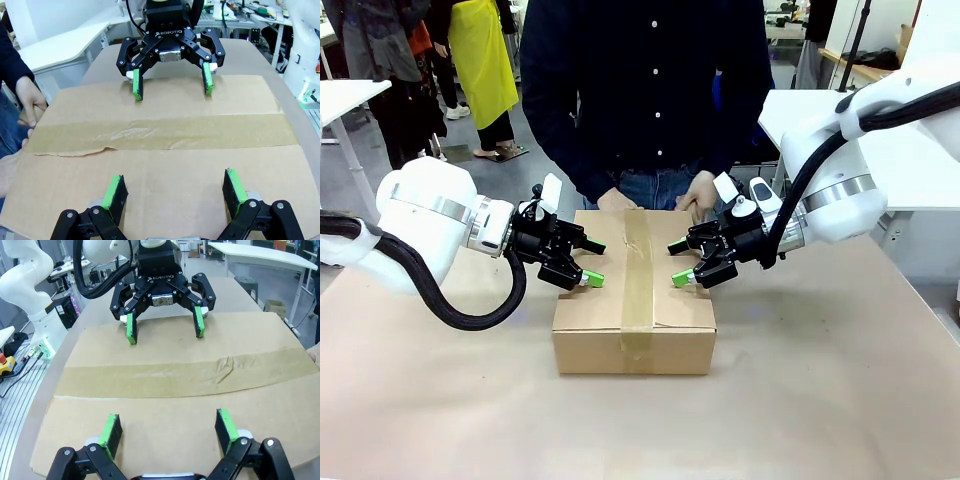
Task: Pack the gift set into the box.
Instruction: Press and hold the closed box until the human finishes sealing it.
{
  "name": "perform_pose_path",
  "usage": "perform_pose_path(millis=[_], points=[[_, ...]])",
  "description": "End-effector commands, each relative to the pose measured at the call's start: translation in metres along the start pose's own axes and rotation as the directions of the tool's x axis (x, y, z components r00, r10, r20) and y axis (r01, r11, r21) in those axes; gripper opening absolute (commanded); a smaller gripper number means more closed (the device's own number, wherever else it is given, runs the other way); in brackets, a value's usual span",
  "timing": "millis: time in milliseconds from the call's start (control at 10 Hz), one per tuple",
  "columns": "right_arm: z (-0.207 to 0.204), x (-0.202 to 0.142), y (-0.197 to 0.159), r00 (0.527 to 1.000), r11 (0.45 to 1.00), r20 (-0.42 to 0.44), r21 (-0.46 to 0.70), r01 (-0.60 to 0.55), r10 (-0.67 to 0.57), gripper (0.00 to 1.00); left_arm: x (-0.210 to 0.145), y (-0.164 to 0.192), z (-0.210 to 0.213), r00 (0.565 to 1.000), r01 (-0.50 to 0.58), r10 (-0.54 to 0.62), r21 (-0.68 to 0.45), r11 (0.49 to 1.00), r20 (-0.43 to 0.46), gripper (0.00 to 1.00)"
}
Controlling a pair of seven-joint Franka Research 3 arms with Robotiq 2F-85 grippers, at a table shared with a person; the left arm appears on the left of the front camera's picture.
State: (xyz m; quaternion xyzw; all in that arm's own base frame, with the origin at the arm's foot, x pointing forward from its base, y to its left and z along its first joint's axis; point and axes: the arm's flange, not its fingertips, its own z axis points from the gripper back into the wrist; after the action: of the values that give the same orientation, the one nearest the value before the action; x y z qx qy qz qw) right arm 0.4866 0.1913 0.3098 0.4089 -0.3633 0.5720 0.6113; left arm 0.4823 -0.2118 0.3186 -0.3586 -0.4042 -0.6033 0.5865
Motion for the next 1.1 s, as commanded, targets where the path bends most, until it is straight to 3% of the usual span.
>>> perform_pose_path(millis=[0, 800, 900, 1000], points=[[-0.002, 0.0, -0.001, 1.0, 1.0, -0.008, 0.005, -0.004, 0.004, 1.0, -0.002, -0.002, 0.0, 1.0, 0.013, -0.013, -0.005, 1.0, 0.001, 1.0], [0.0, 0.0, 0.0, 1.0, 1.0, 0.0, 0.0, 0.0, 0.0, 1.0, 0.0, 0.0, 0.0, 1.0, 0.0, 0.0, 0.0, 1.0, 0.0, 1.0], [0.021, 0.024, 0.02, 0.987, 0.971, 0.137, 0.232, 0.056, -0.089, 1.0, 0.025, -0.023, 0.046, 0.989, -0.018, 0.044, -0.181, 0.983, 0.144, 1.0], [0.076, 0.023, 0.039, 0.946, 0.935, 0.198, 0.297, 0.192, -0.257, 1.0, 0.035, -0.042, 0.104, 0.967, -0.066, 0.125, -0.257, 0.964, 0.22, 1.0]])
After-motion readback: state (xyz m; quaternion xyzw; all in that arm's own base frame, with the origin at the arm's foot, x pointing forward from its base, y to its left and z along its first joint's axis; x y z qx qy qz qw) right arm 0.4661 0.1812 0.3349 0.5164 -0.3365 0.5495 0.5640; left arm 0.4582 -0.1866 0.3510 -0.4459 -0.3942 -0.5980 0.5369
